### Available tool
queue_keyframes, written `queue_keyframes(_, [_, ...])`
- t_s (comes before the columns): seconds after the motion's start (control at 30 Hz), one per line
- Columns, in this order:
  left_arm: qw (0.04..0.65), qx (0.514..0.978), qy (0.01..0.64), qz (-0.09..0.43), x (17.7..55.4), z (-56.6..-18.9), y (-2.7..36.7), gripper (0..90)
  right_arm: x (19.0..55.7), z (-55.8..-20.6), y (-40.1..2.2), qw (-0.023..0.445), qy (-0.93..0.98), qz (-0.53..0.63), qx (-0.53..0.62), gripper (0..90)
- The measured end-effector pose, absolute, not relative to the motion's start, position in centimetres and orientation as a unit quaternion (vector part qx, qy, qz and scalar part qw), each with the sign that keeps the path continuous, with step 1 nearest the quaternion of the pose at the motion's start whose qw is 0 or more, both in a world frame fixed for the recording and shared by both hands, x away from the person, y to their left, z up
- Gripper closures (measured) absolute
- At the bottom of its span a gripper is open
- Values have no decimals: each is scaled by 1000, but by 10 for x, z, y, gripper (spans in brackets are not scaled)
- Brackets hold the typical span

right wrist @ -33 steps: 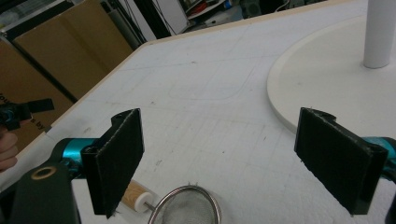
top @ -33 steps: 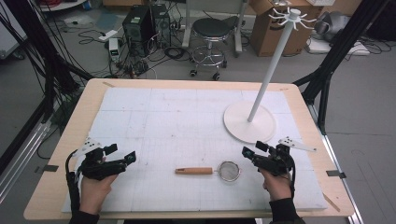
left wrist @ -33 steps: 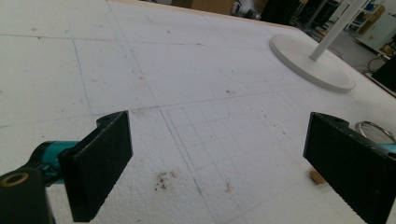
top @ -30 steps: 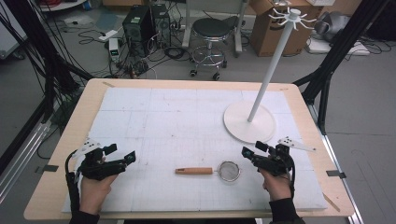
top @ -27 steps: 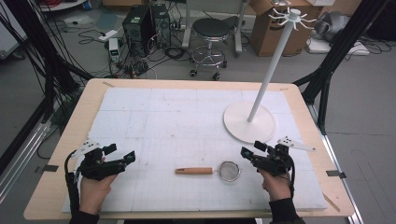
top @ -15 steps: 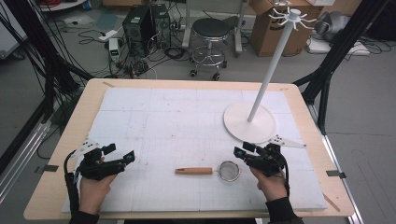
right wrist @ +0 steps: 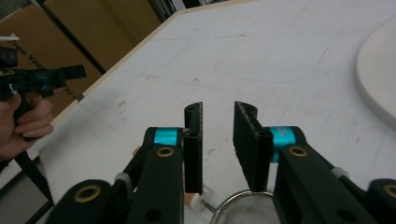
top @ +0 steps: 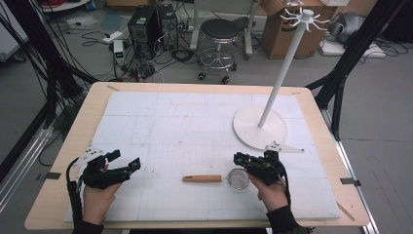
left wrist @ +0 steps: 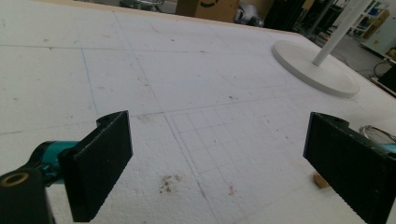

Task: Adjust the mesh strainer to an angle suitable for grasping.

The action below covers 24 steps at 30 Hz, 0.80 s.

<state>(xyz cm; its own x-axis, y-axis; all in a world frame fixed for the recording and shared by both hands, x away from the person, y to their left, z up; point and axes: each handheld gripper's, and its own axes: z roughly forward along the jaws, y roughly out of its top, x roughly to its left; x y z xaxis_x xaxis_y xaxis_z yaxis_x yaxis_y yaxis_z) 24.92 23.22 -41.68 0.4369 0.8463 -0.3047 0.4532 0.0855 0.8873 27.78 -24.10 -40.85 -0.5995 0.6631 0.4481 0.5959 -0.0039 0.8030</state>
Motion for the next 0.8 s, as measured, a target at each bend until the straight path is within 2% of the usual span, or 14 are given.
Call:
queue_keyframes(0.13, [540,655,496,183,249,-417,231,87,279,-410,-234,16,708,548,444,828])
queue_keyframes(0.23, [540,655,496,184,249,-418,230,87,279,-411,-225,1,716,544,437,895])
queue_keyframes(0.8, [539,661,488,185,248,-418,226,87,270,-431,-185,-55,752,510,414,899])
